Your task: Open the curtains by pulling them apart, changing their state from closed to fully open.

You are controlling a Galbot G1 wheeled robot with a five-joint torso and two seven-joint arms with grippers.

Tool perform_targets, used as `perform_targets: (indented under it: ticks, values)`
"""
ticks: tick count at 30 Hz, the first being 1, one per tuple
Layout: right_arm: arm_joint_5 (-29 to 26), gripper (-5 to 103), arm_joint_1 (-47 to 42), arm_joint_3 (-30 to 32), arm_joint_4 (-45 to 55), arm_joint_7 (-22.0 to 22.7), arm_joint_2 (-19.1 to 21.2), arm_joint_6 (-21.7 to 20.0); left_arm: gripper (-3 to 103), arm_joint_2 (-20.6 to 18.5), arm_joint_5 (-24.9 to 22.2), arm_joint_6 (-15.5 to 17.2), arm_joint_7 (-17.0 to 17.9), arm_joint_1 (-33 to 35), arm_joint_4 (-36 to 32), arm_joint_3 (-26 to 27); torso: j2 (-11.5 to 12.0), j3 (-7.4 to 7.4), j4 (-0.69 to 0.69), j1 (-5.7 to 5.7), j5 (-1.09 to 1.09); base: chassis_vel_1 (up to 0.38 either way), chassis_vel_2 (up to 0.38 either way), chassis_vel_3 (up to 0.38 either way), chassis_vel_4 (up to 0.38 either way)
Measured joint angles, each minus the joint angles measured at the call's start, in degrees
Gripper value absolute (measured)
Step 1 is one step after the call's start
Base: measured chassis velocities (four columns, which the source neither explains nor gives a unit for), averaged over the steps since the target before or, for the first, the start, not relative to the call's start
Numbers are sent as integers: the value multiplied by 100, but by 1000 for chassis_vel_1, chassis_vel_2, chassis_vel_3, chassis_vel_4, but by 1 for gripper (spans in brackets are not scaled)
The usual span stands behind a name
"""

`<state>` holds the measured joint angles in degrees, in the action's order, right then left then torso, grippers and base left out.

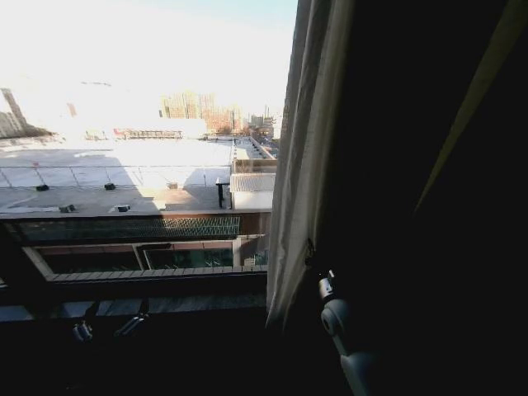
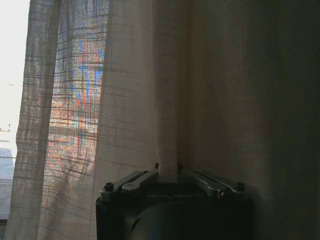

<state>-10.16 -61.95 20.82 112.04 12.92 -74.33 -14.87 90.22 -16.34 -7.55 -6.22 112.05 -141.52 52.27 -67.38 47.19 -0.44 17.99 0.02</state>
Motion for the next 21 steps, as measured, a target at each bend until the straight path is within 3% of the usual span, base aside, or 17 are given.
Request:
perform_targets:
  ticks: [7, 15, 21]
  values:
    - [97, 0, -18, 18, -18, -175, -3, 58, 100, -17, 9, -7, -14, -20, 30, -14, 0, 0, -1, -1, 4, -256, -262, 256, 262]
    - [97, 0, 36, 251, -245, -171, -20, 90, 100, -33, 3, -37, -18, -3, 24, -5, 0, 0, 2, -1, -7, -12, -41, 16, 12]
    - [77, 0, 309, 753, -853, -46, 100, 97, 100, -26, -2, -112, -21, 36, -18, -9, -1, -1, 2, -1, -3, 26, 34, -26, -29]
